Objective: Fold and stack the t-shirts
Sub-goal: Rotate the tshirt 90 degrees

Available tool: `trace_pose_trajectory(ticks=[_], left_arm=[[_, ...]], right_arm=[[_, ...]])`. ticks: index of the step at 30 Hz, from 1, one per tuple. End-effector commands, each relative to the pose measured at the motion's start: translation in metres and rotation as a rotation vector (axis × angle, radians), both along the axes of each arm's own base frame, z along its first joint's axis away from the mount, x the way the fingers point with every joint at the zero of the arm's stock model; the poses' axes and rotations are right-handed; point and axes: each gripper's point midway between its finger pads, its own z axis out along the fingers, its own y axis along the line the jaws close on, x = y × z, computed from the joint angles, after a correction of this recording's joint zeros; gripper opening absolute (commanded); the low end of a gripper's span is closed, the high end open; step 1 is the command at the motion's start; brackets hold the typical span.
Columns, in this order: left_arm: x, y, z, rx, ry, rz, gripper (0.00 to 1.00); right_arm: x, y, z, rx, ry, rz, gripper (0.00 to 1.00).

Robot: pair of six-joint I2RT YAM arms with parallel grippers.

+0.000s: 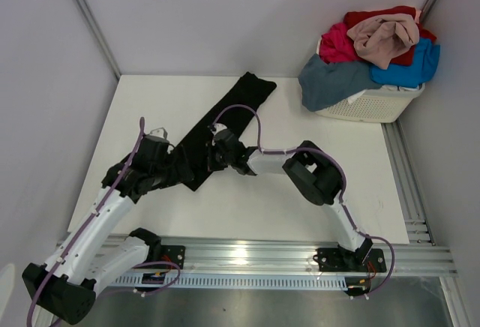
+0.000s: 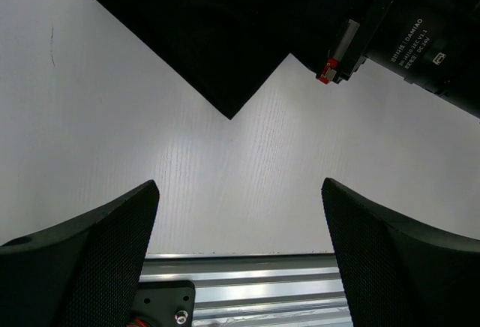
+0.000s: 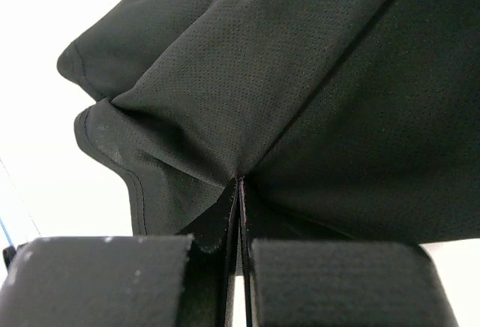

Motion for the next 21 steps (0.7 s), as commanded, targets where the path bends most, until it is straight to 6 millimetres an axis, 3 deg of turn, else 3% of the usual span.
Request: trace_pose_trajectory(ticks=[1, 3, 5, 6, 7, 9, 11, 16, 19, 21], left_arm=[[0.002, -0.006, 0.0, -0.023, -0.005, -0.01, 0.94], [0.002, -0.007, 0.0, -0.023, -0.006, -0.011, 0.94], [0.003, -0.007, 0.001, -0.023, -0.009, -0.012, 0.94], [0.003, -0.007, 0.001, -0.023, -0.009, -0.012, 0.93], [0.003, -0.007, 0.002, -0.023, -0.012, -0.014, 0.93], [0.004, -0.007, 0.001, -0.022, -0.011, -0.015, 0.94], [0.005, -0.008, 0.0, -0.021, -0.006, -0.018, 0.94], [0.007, -0.014, -0.003, -0.032, 0.003, -0.046, 0.94], [0.01, -0.019, -0.007, -0.039, 0.015, -0.065, 0.93], [0.013, -0.024, -0.01, -0.051, 0.029, -0.079, 0.94]], right_arm=[[-0.025, -0.01, -0.019, -0.053, 0.049, 0.047, 0.0], [-0.034, -0.023, -0.027, -0.1, 0.055, 0.062, 0.0], [-0.039, -0.033, -0.021, -0.123, 0.048, 0.068, 0.0], [-0.049, -0.045, -0.031, -0.169, 0.08, 0.078, 0.0], [-0.054, -0.049, -0.025, -0.179, 0.075, 0.096, 0.0], [-0.071, -0.075, -0.039, -0.264, 0.104, 0.105, 0.0], [-0.081, -0.091, -0.034, -0.305, 0.089, 0.119, 0.0], [-0.115, -0.147, -0.044, -0.442, 0.133, 0.157, 0.0], [-0.121, -0.162, -0.031, -0.439, 0.108, 0.147, 0.0], [-0.118, -0.159, -0.01, -0.388, 0.056, 0.151, 0.01]])
